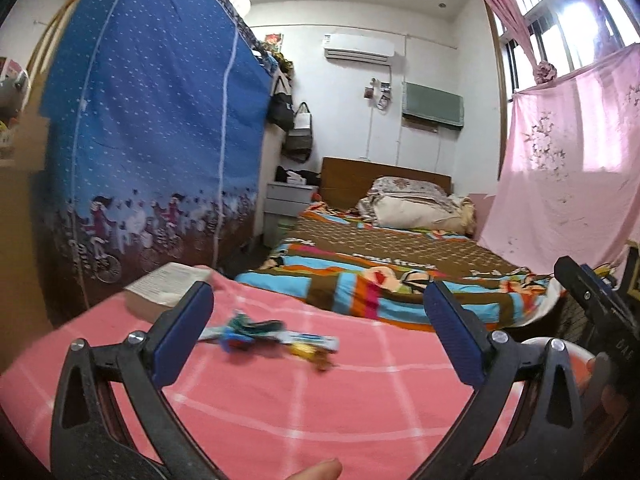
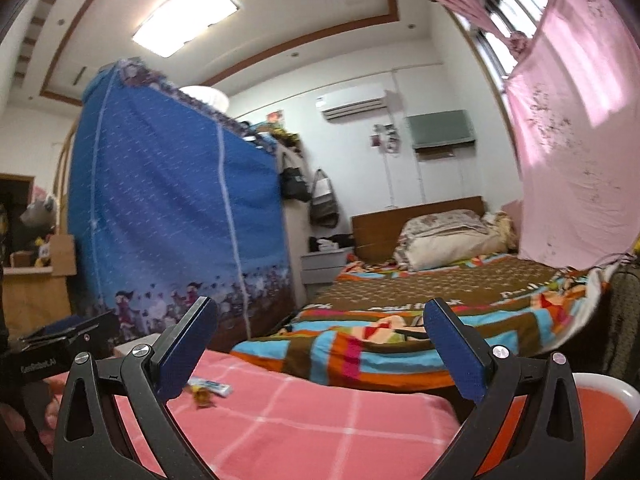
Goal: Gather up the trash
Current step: 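Move both grippers back over the bed toward the remaining trash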
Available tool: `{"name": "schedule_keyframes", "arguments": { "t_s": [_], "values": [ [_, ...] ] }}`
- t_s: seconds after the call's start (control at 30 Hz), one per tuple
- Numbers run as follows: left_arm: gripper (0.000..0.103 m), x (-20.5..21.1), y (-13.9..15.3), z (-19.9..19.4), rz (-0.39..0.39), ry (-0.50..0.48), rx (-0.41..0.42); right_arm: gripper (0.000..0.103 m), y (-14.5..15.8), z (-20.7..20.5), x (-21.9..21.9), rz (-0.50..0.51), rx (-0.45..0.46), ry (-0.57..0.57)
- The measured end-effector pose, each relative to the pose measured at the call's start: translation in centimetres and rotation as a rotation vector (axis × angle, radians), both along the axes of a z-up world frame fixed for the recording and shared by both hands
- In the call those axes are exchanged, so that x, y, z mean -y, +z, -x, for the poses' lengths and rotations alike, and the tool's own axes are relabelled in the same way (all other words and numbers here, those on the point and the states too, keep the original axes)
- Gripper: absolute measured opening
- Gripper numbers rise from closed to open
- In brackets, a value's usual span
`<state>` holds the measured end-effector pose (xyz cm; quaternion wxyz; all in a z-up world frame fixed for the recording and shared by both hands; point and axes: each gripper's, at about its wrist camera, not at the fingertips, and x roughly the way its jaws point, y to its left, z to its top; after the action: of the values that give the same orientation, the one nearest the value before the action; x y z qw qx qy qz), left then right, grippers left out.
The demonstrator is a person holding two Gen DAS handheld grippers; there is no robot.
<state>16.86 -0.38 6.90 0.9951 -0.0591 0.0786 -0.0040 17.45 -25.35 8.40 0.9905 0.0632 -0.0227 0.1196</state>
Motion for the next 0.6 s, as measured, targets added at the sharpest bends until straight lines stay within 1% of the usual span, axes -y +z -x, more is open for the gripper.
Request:
{"name": "schedule_keyframes", "arguments": {
  "t_s": [0.17, 0.27, 0.37, 0.4, 0.47, 0.6],
  "values": [
    [0.103, -2.7, -1.1, -0.5, -0.033, 0.036, -0.023, 0.103, -0.6, -1.1, -3.1, 0.062, -0.01, 0.064],
    [0.103, -4.6, -1.9, -1.3, -0.021, 0.058, -0.059, 0.103, -1.1, -2.0, -4.7, 0.094, -0.035, 0.09],
    [0.103, -6.0, -2.3, -2.7, -0.008, 0.068, -0.123, 0.103, -1.5, -3.0, -6.1, 0.127, -0.065, 0.102],
    [0.103, -6.5, -2.5, -3.5, -0.012, 0.068, -0.16, 0.103, -1.5, -3.3, -6.4, 0.136, -0.075, 0.104],
    [0.103, -6.9, -2.9, -4.2, -0.017, 0.07, -0.201, 0.103, -1.7, -4.4, -7.4, 0.161, -0.103, 0.115],
    [0.103, -7.6, -3.8, -5.7, -0.028, 0.058, -0.266, 0.103, -2.3, -7.0, -9.8, 0.219, -0.196, 0.154]
  ]
}}
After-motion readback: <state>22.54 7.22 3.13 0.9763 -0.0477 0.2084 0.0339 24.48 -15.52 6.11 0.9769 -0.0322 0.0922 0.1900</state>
